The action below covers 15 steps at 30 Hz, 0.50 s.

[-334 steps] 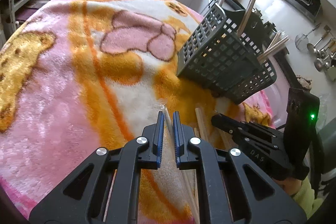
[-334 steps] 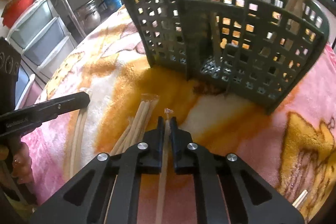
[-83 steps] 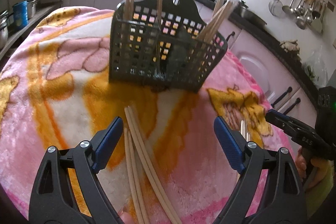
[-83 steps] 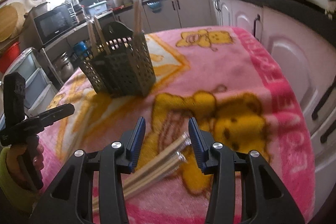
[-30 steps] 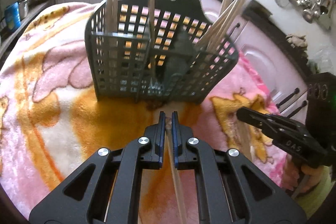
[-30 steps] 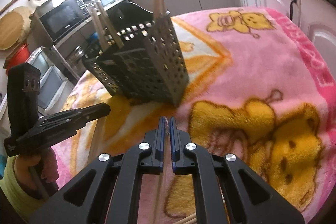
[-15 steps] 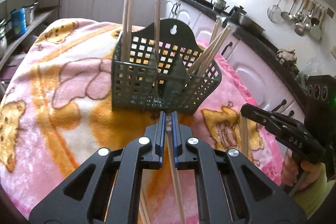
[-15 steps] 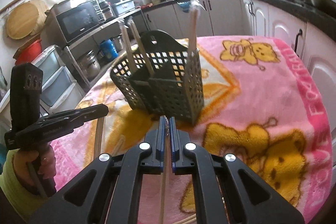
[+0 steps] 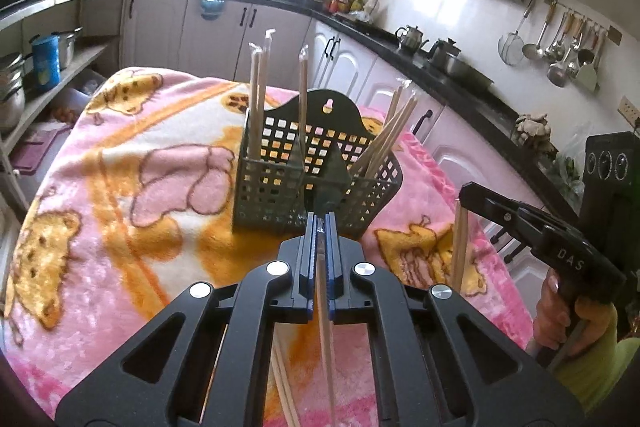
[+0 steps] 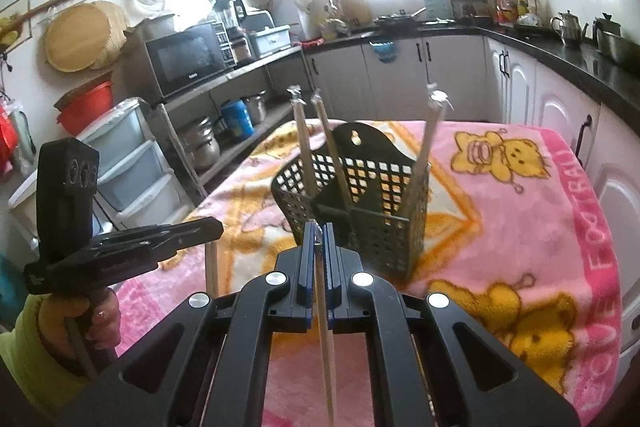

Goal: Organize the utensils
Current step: 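Lift both held chopsticks and carry them over the grey basket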

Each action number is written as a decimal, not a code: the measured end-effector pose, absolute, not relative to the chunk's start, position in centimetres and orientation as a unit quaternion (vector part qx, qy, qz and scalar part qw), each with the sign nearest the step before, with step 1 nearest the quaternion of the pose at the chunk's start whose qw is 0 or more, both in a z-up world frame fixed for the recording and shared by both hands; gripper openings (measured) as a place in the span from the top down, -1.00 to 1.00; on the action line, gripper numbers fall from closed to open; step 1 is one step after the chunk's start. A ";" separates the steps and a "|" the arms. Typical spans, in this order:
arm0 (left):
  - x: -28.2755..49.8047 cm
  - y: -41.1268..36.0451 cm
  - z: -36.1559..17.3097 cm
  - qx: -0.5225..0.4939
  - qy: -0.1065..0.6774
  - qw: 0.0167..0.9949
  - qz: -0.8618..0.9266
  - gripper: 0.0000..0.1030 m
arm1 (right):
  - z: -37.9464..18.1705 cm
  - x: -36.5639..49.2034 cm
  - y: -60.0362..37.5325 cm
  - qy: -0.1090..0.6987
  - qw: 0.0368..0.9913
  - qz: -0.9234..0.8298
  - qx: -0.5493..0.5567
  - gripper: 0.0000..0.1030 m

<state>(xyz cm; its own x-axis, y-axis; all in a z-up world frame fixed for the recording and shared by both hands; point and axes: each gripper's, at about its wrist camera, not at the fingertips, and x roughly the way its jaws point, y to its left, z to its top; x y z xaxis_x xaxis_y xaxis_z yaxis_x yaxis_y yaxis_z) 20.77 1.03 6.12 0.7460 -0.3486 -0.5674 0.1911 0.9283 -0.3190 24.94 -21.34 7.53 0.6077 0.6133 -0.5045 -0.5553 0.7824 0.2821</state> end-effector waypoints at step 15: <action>20.7 3.1 8.6 -0.131 0.300 0.933 -0.148 1.00 | 10.4 25.0 -18.5 0.275 0.898 0.341 0.038 0.91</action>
